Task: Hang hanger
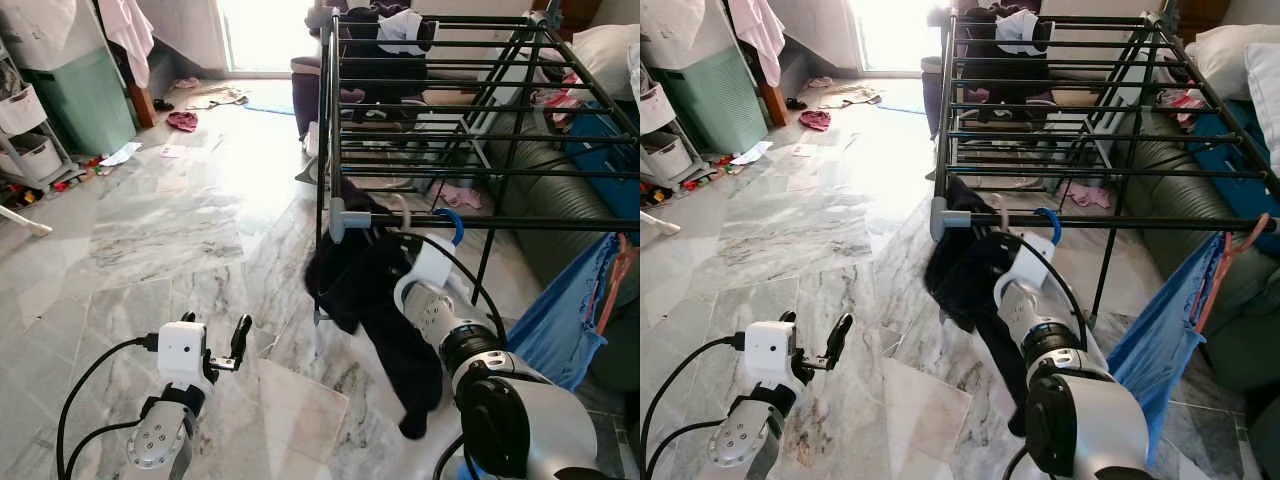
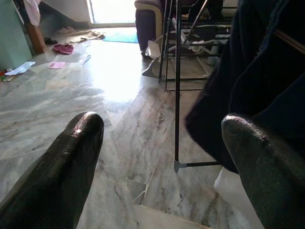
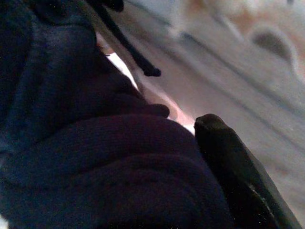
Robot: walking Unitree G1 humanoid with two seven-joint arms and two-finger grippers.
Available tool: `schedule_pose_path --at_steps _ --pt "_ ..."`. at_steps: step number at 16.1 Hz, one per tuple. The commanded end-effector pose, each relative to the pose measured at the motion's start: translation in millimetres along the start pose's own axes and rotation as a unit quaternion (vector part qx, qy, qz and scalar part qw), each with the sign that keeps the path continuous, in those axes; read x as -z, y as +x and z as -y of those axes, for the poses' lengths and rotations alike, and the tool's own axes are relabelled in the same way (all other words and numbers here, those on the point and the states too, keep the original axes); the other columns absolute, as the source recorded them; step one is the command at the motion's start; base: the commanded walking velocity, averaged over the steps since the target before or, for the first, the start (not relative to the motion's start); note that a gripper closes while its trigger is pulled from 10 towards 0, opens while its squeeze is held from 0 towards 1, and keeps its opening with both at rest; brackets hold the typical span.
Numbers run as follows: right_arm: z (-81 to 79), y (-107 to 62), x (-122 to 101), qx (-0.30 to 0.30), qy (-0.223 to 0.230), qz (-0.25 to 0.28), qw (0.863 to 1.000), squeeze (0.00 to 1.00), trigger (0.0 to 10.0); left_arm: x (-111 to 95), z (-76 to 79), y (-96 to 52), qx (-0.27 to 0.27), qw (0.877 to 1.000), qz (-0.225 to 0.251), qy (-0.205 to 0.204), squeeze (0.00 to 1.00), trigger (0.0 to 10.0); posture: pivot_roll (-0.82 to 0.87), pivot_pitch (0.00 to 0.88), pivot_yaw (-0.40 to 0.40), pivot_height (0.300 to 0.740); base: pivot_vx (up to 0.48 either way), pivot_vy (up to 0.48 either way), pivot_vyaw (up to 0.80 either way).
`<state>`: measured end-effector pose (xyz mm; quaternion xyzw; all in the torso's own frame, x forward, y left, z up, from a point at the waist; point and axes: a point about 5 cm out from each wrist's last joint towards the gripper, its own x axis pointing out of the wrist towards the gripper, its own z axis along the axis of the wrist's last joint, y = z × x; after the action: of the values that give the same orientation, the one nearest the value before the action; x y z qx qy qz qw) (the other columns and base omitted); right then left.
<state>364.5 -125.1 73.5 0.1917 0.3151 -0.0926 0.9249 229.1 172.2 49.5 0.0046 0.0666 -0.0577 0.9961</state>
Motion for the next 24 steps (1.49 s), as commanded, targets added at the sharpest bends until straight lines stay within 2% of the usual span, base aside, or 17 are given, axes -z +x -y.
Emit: schedule_pose_path --at_steps 1,5,12,13,17,18,20,24 --pt "0.8 -0.2 -5 0.008 0.015 0.01 1.0 0.0 10.0 -2 -2.1 0.8 0.0 1.0 -0.001 0.006 0.0 10.0 -0.01 0.0 -0.014 0.74 0.0 0.0 0.0" --pt "7.9 2.1 19 0.019 0.022 -0.022 0.999 0.0 10.0 -2 0.8 2.1 0.007 1.0 -0.006 0.006 0.0 10.0 -0.02 0.0 -0.009 0.74 0.0 0.0 0.0" --pt "9.1 2.2 39 0.017 0.0 -0.047 0.999 0.0 10.0 -2 1.3 4.2 0.009 1.0 -0.009 0.006 0.0 10.0 -0.02 0.0 -0.006 0.74 0.0 0.0 0.0" --pt "8.4 2.2 40 0.014 -0.005 -0.047 0.999 1.0 10.0 -2 1.2 4.5 0.009 1.0 -0.009 0.007 0.0 10.0 -0.02 0.0 -0.005 0.74 0.0 0.0 0.0" --pt "6.3 2.3 32 0.006 -0.04 -0.022 0.999 1.0 10.0 -2 2.0 6.4 0.011 1.0 -0.009 0.008 0.0 10.0 -0.02 0.0 -0.006 0.74 0.0 0.0 0.0" --pt "3.9 2.0 26 0.0 -0.074 0.004 0.997 1.0 10.0 -2 1.2 6.8 0.01 1.0 -0.009 0.008 0.0 10.0 -0.02 0.0 -0.007 0.74 0.0 0.0 0.0" --pt "3.5 1.6 18 -0.008 -0.11 0.036 0.993 1.0 10.0 -2 1.8 7.5 0.009 1.0 -0.008 0.007 0.0 10.0 -0.02 0.0 -0.008 0.74 0.0 0.0 0.0" --pt "2.2 0.4 15 -0.02 -0.149 0.063 0.987 1.0 10.0 -3 1.2 8.5 0.007 1.0 -0.005 0.006 0.0 10.0 -0.03 0.0 -0.005 0.74 0.0 0.0 0.0"
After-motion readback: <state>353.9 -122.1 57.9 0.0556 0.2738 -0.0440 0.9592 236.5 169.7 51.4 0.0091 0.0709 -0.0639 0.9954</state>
